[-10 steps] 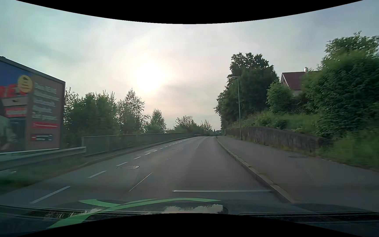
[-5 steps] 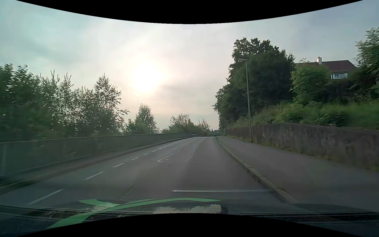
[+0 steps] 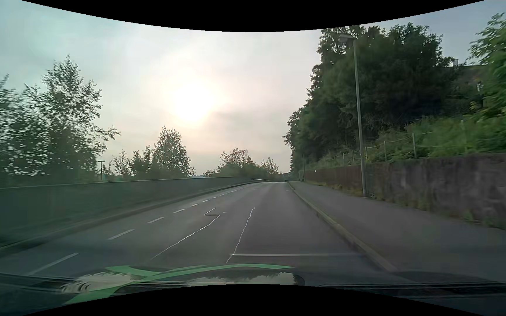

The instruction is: Follow the waypoints while adhering to traffic rules and regulations

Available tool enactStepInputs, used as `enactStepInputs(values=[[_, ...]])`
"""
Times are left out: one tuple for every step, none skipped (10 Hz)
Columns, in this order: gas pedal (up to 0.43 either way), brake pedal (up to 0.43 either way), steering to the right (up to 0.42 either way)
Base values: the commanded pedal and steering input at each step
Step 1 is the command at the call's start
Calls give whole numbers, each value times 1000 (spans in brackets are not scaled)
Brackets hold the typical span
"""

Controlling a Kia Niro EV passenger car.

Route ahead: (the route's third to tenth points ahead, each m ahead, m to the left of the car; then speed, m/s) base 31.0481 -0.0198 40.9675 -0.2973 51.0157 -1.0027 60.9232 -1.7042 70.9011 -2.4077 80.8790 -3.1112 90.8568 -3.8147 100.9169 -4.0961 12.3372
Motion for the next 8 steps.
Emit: enactStepInputs(values=[[197, 0, 6], [197, 0, 5], [197, 0, 6], [209, 0, 6], [209, 0, 6], [209, 0, 5], [209, 0, 6], [209, 0, 6]])
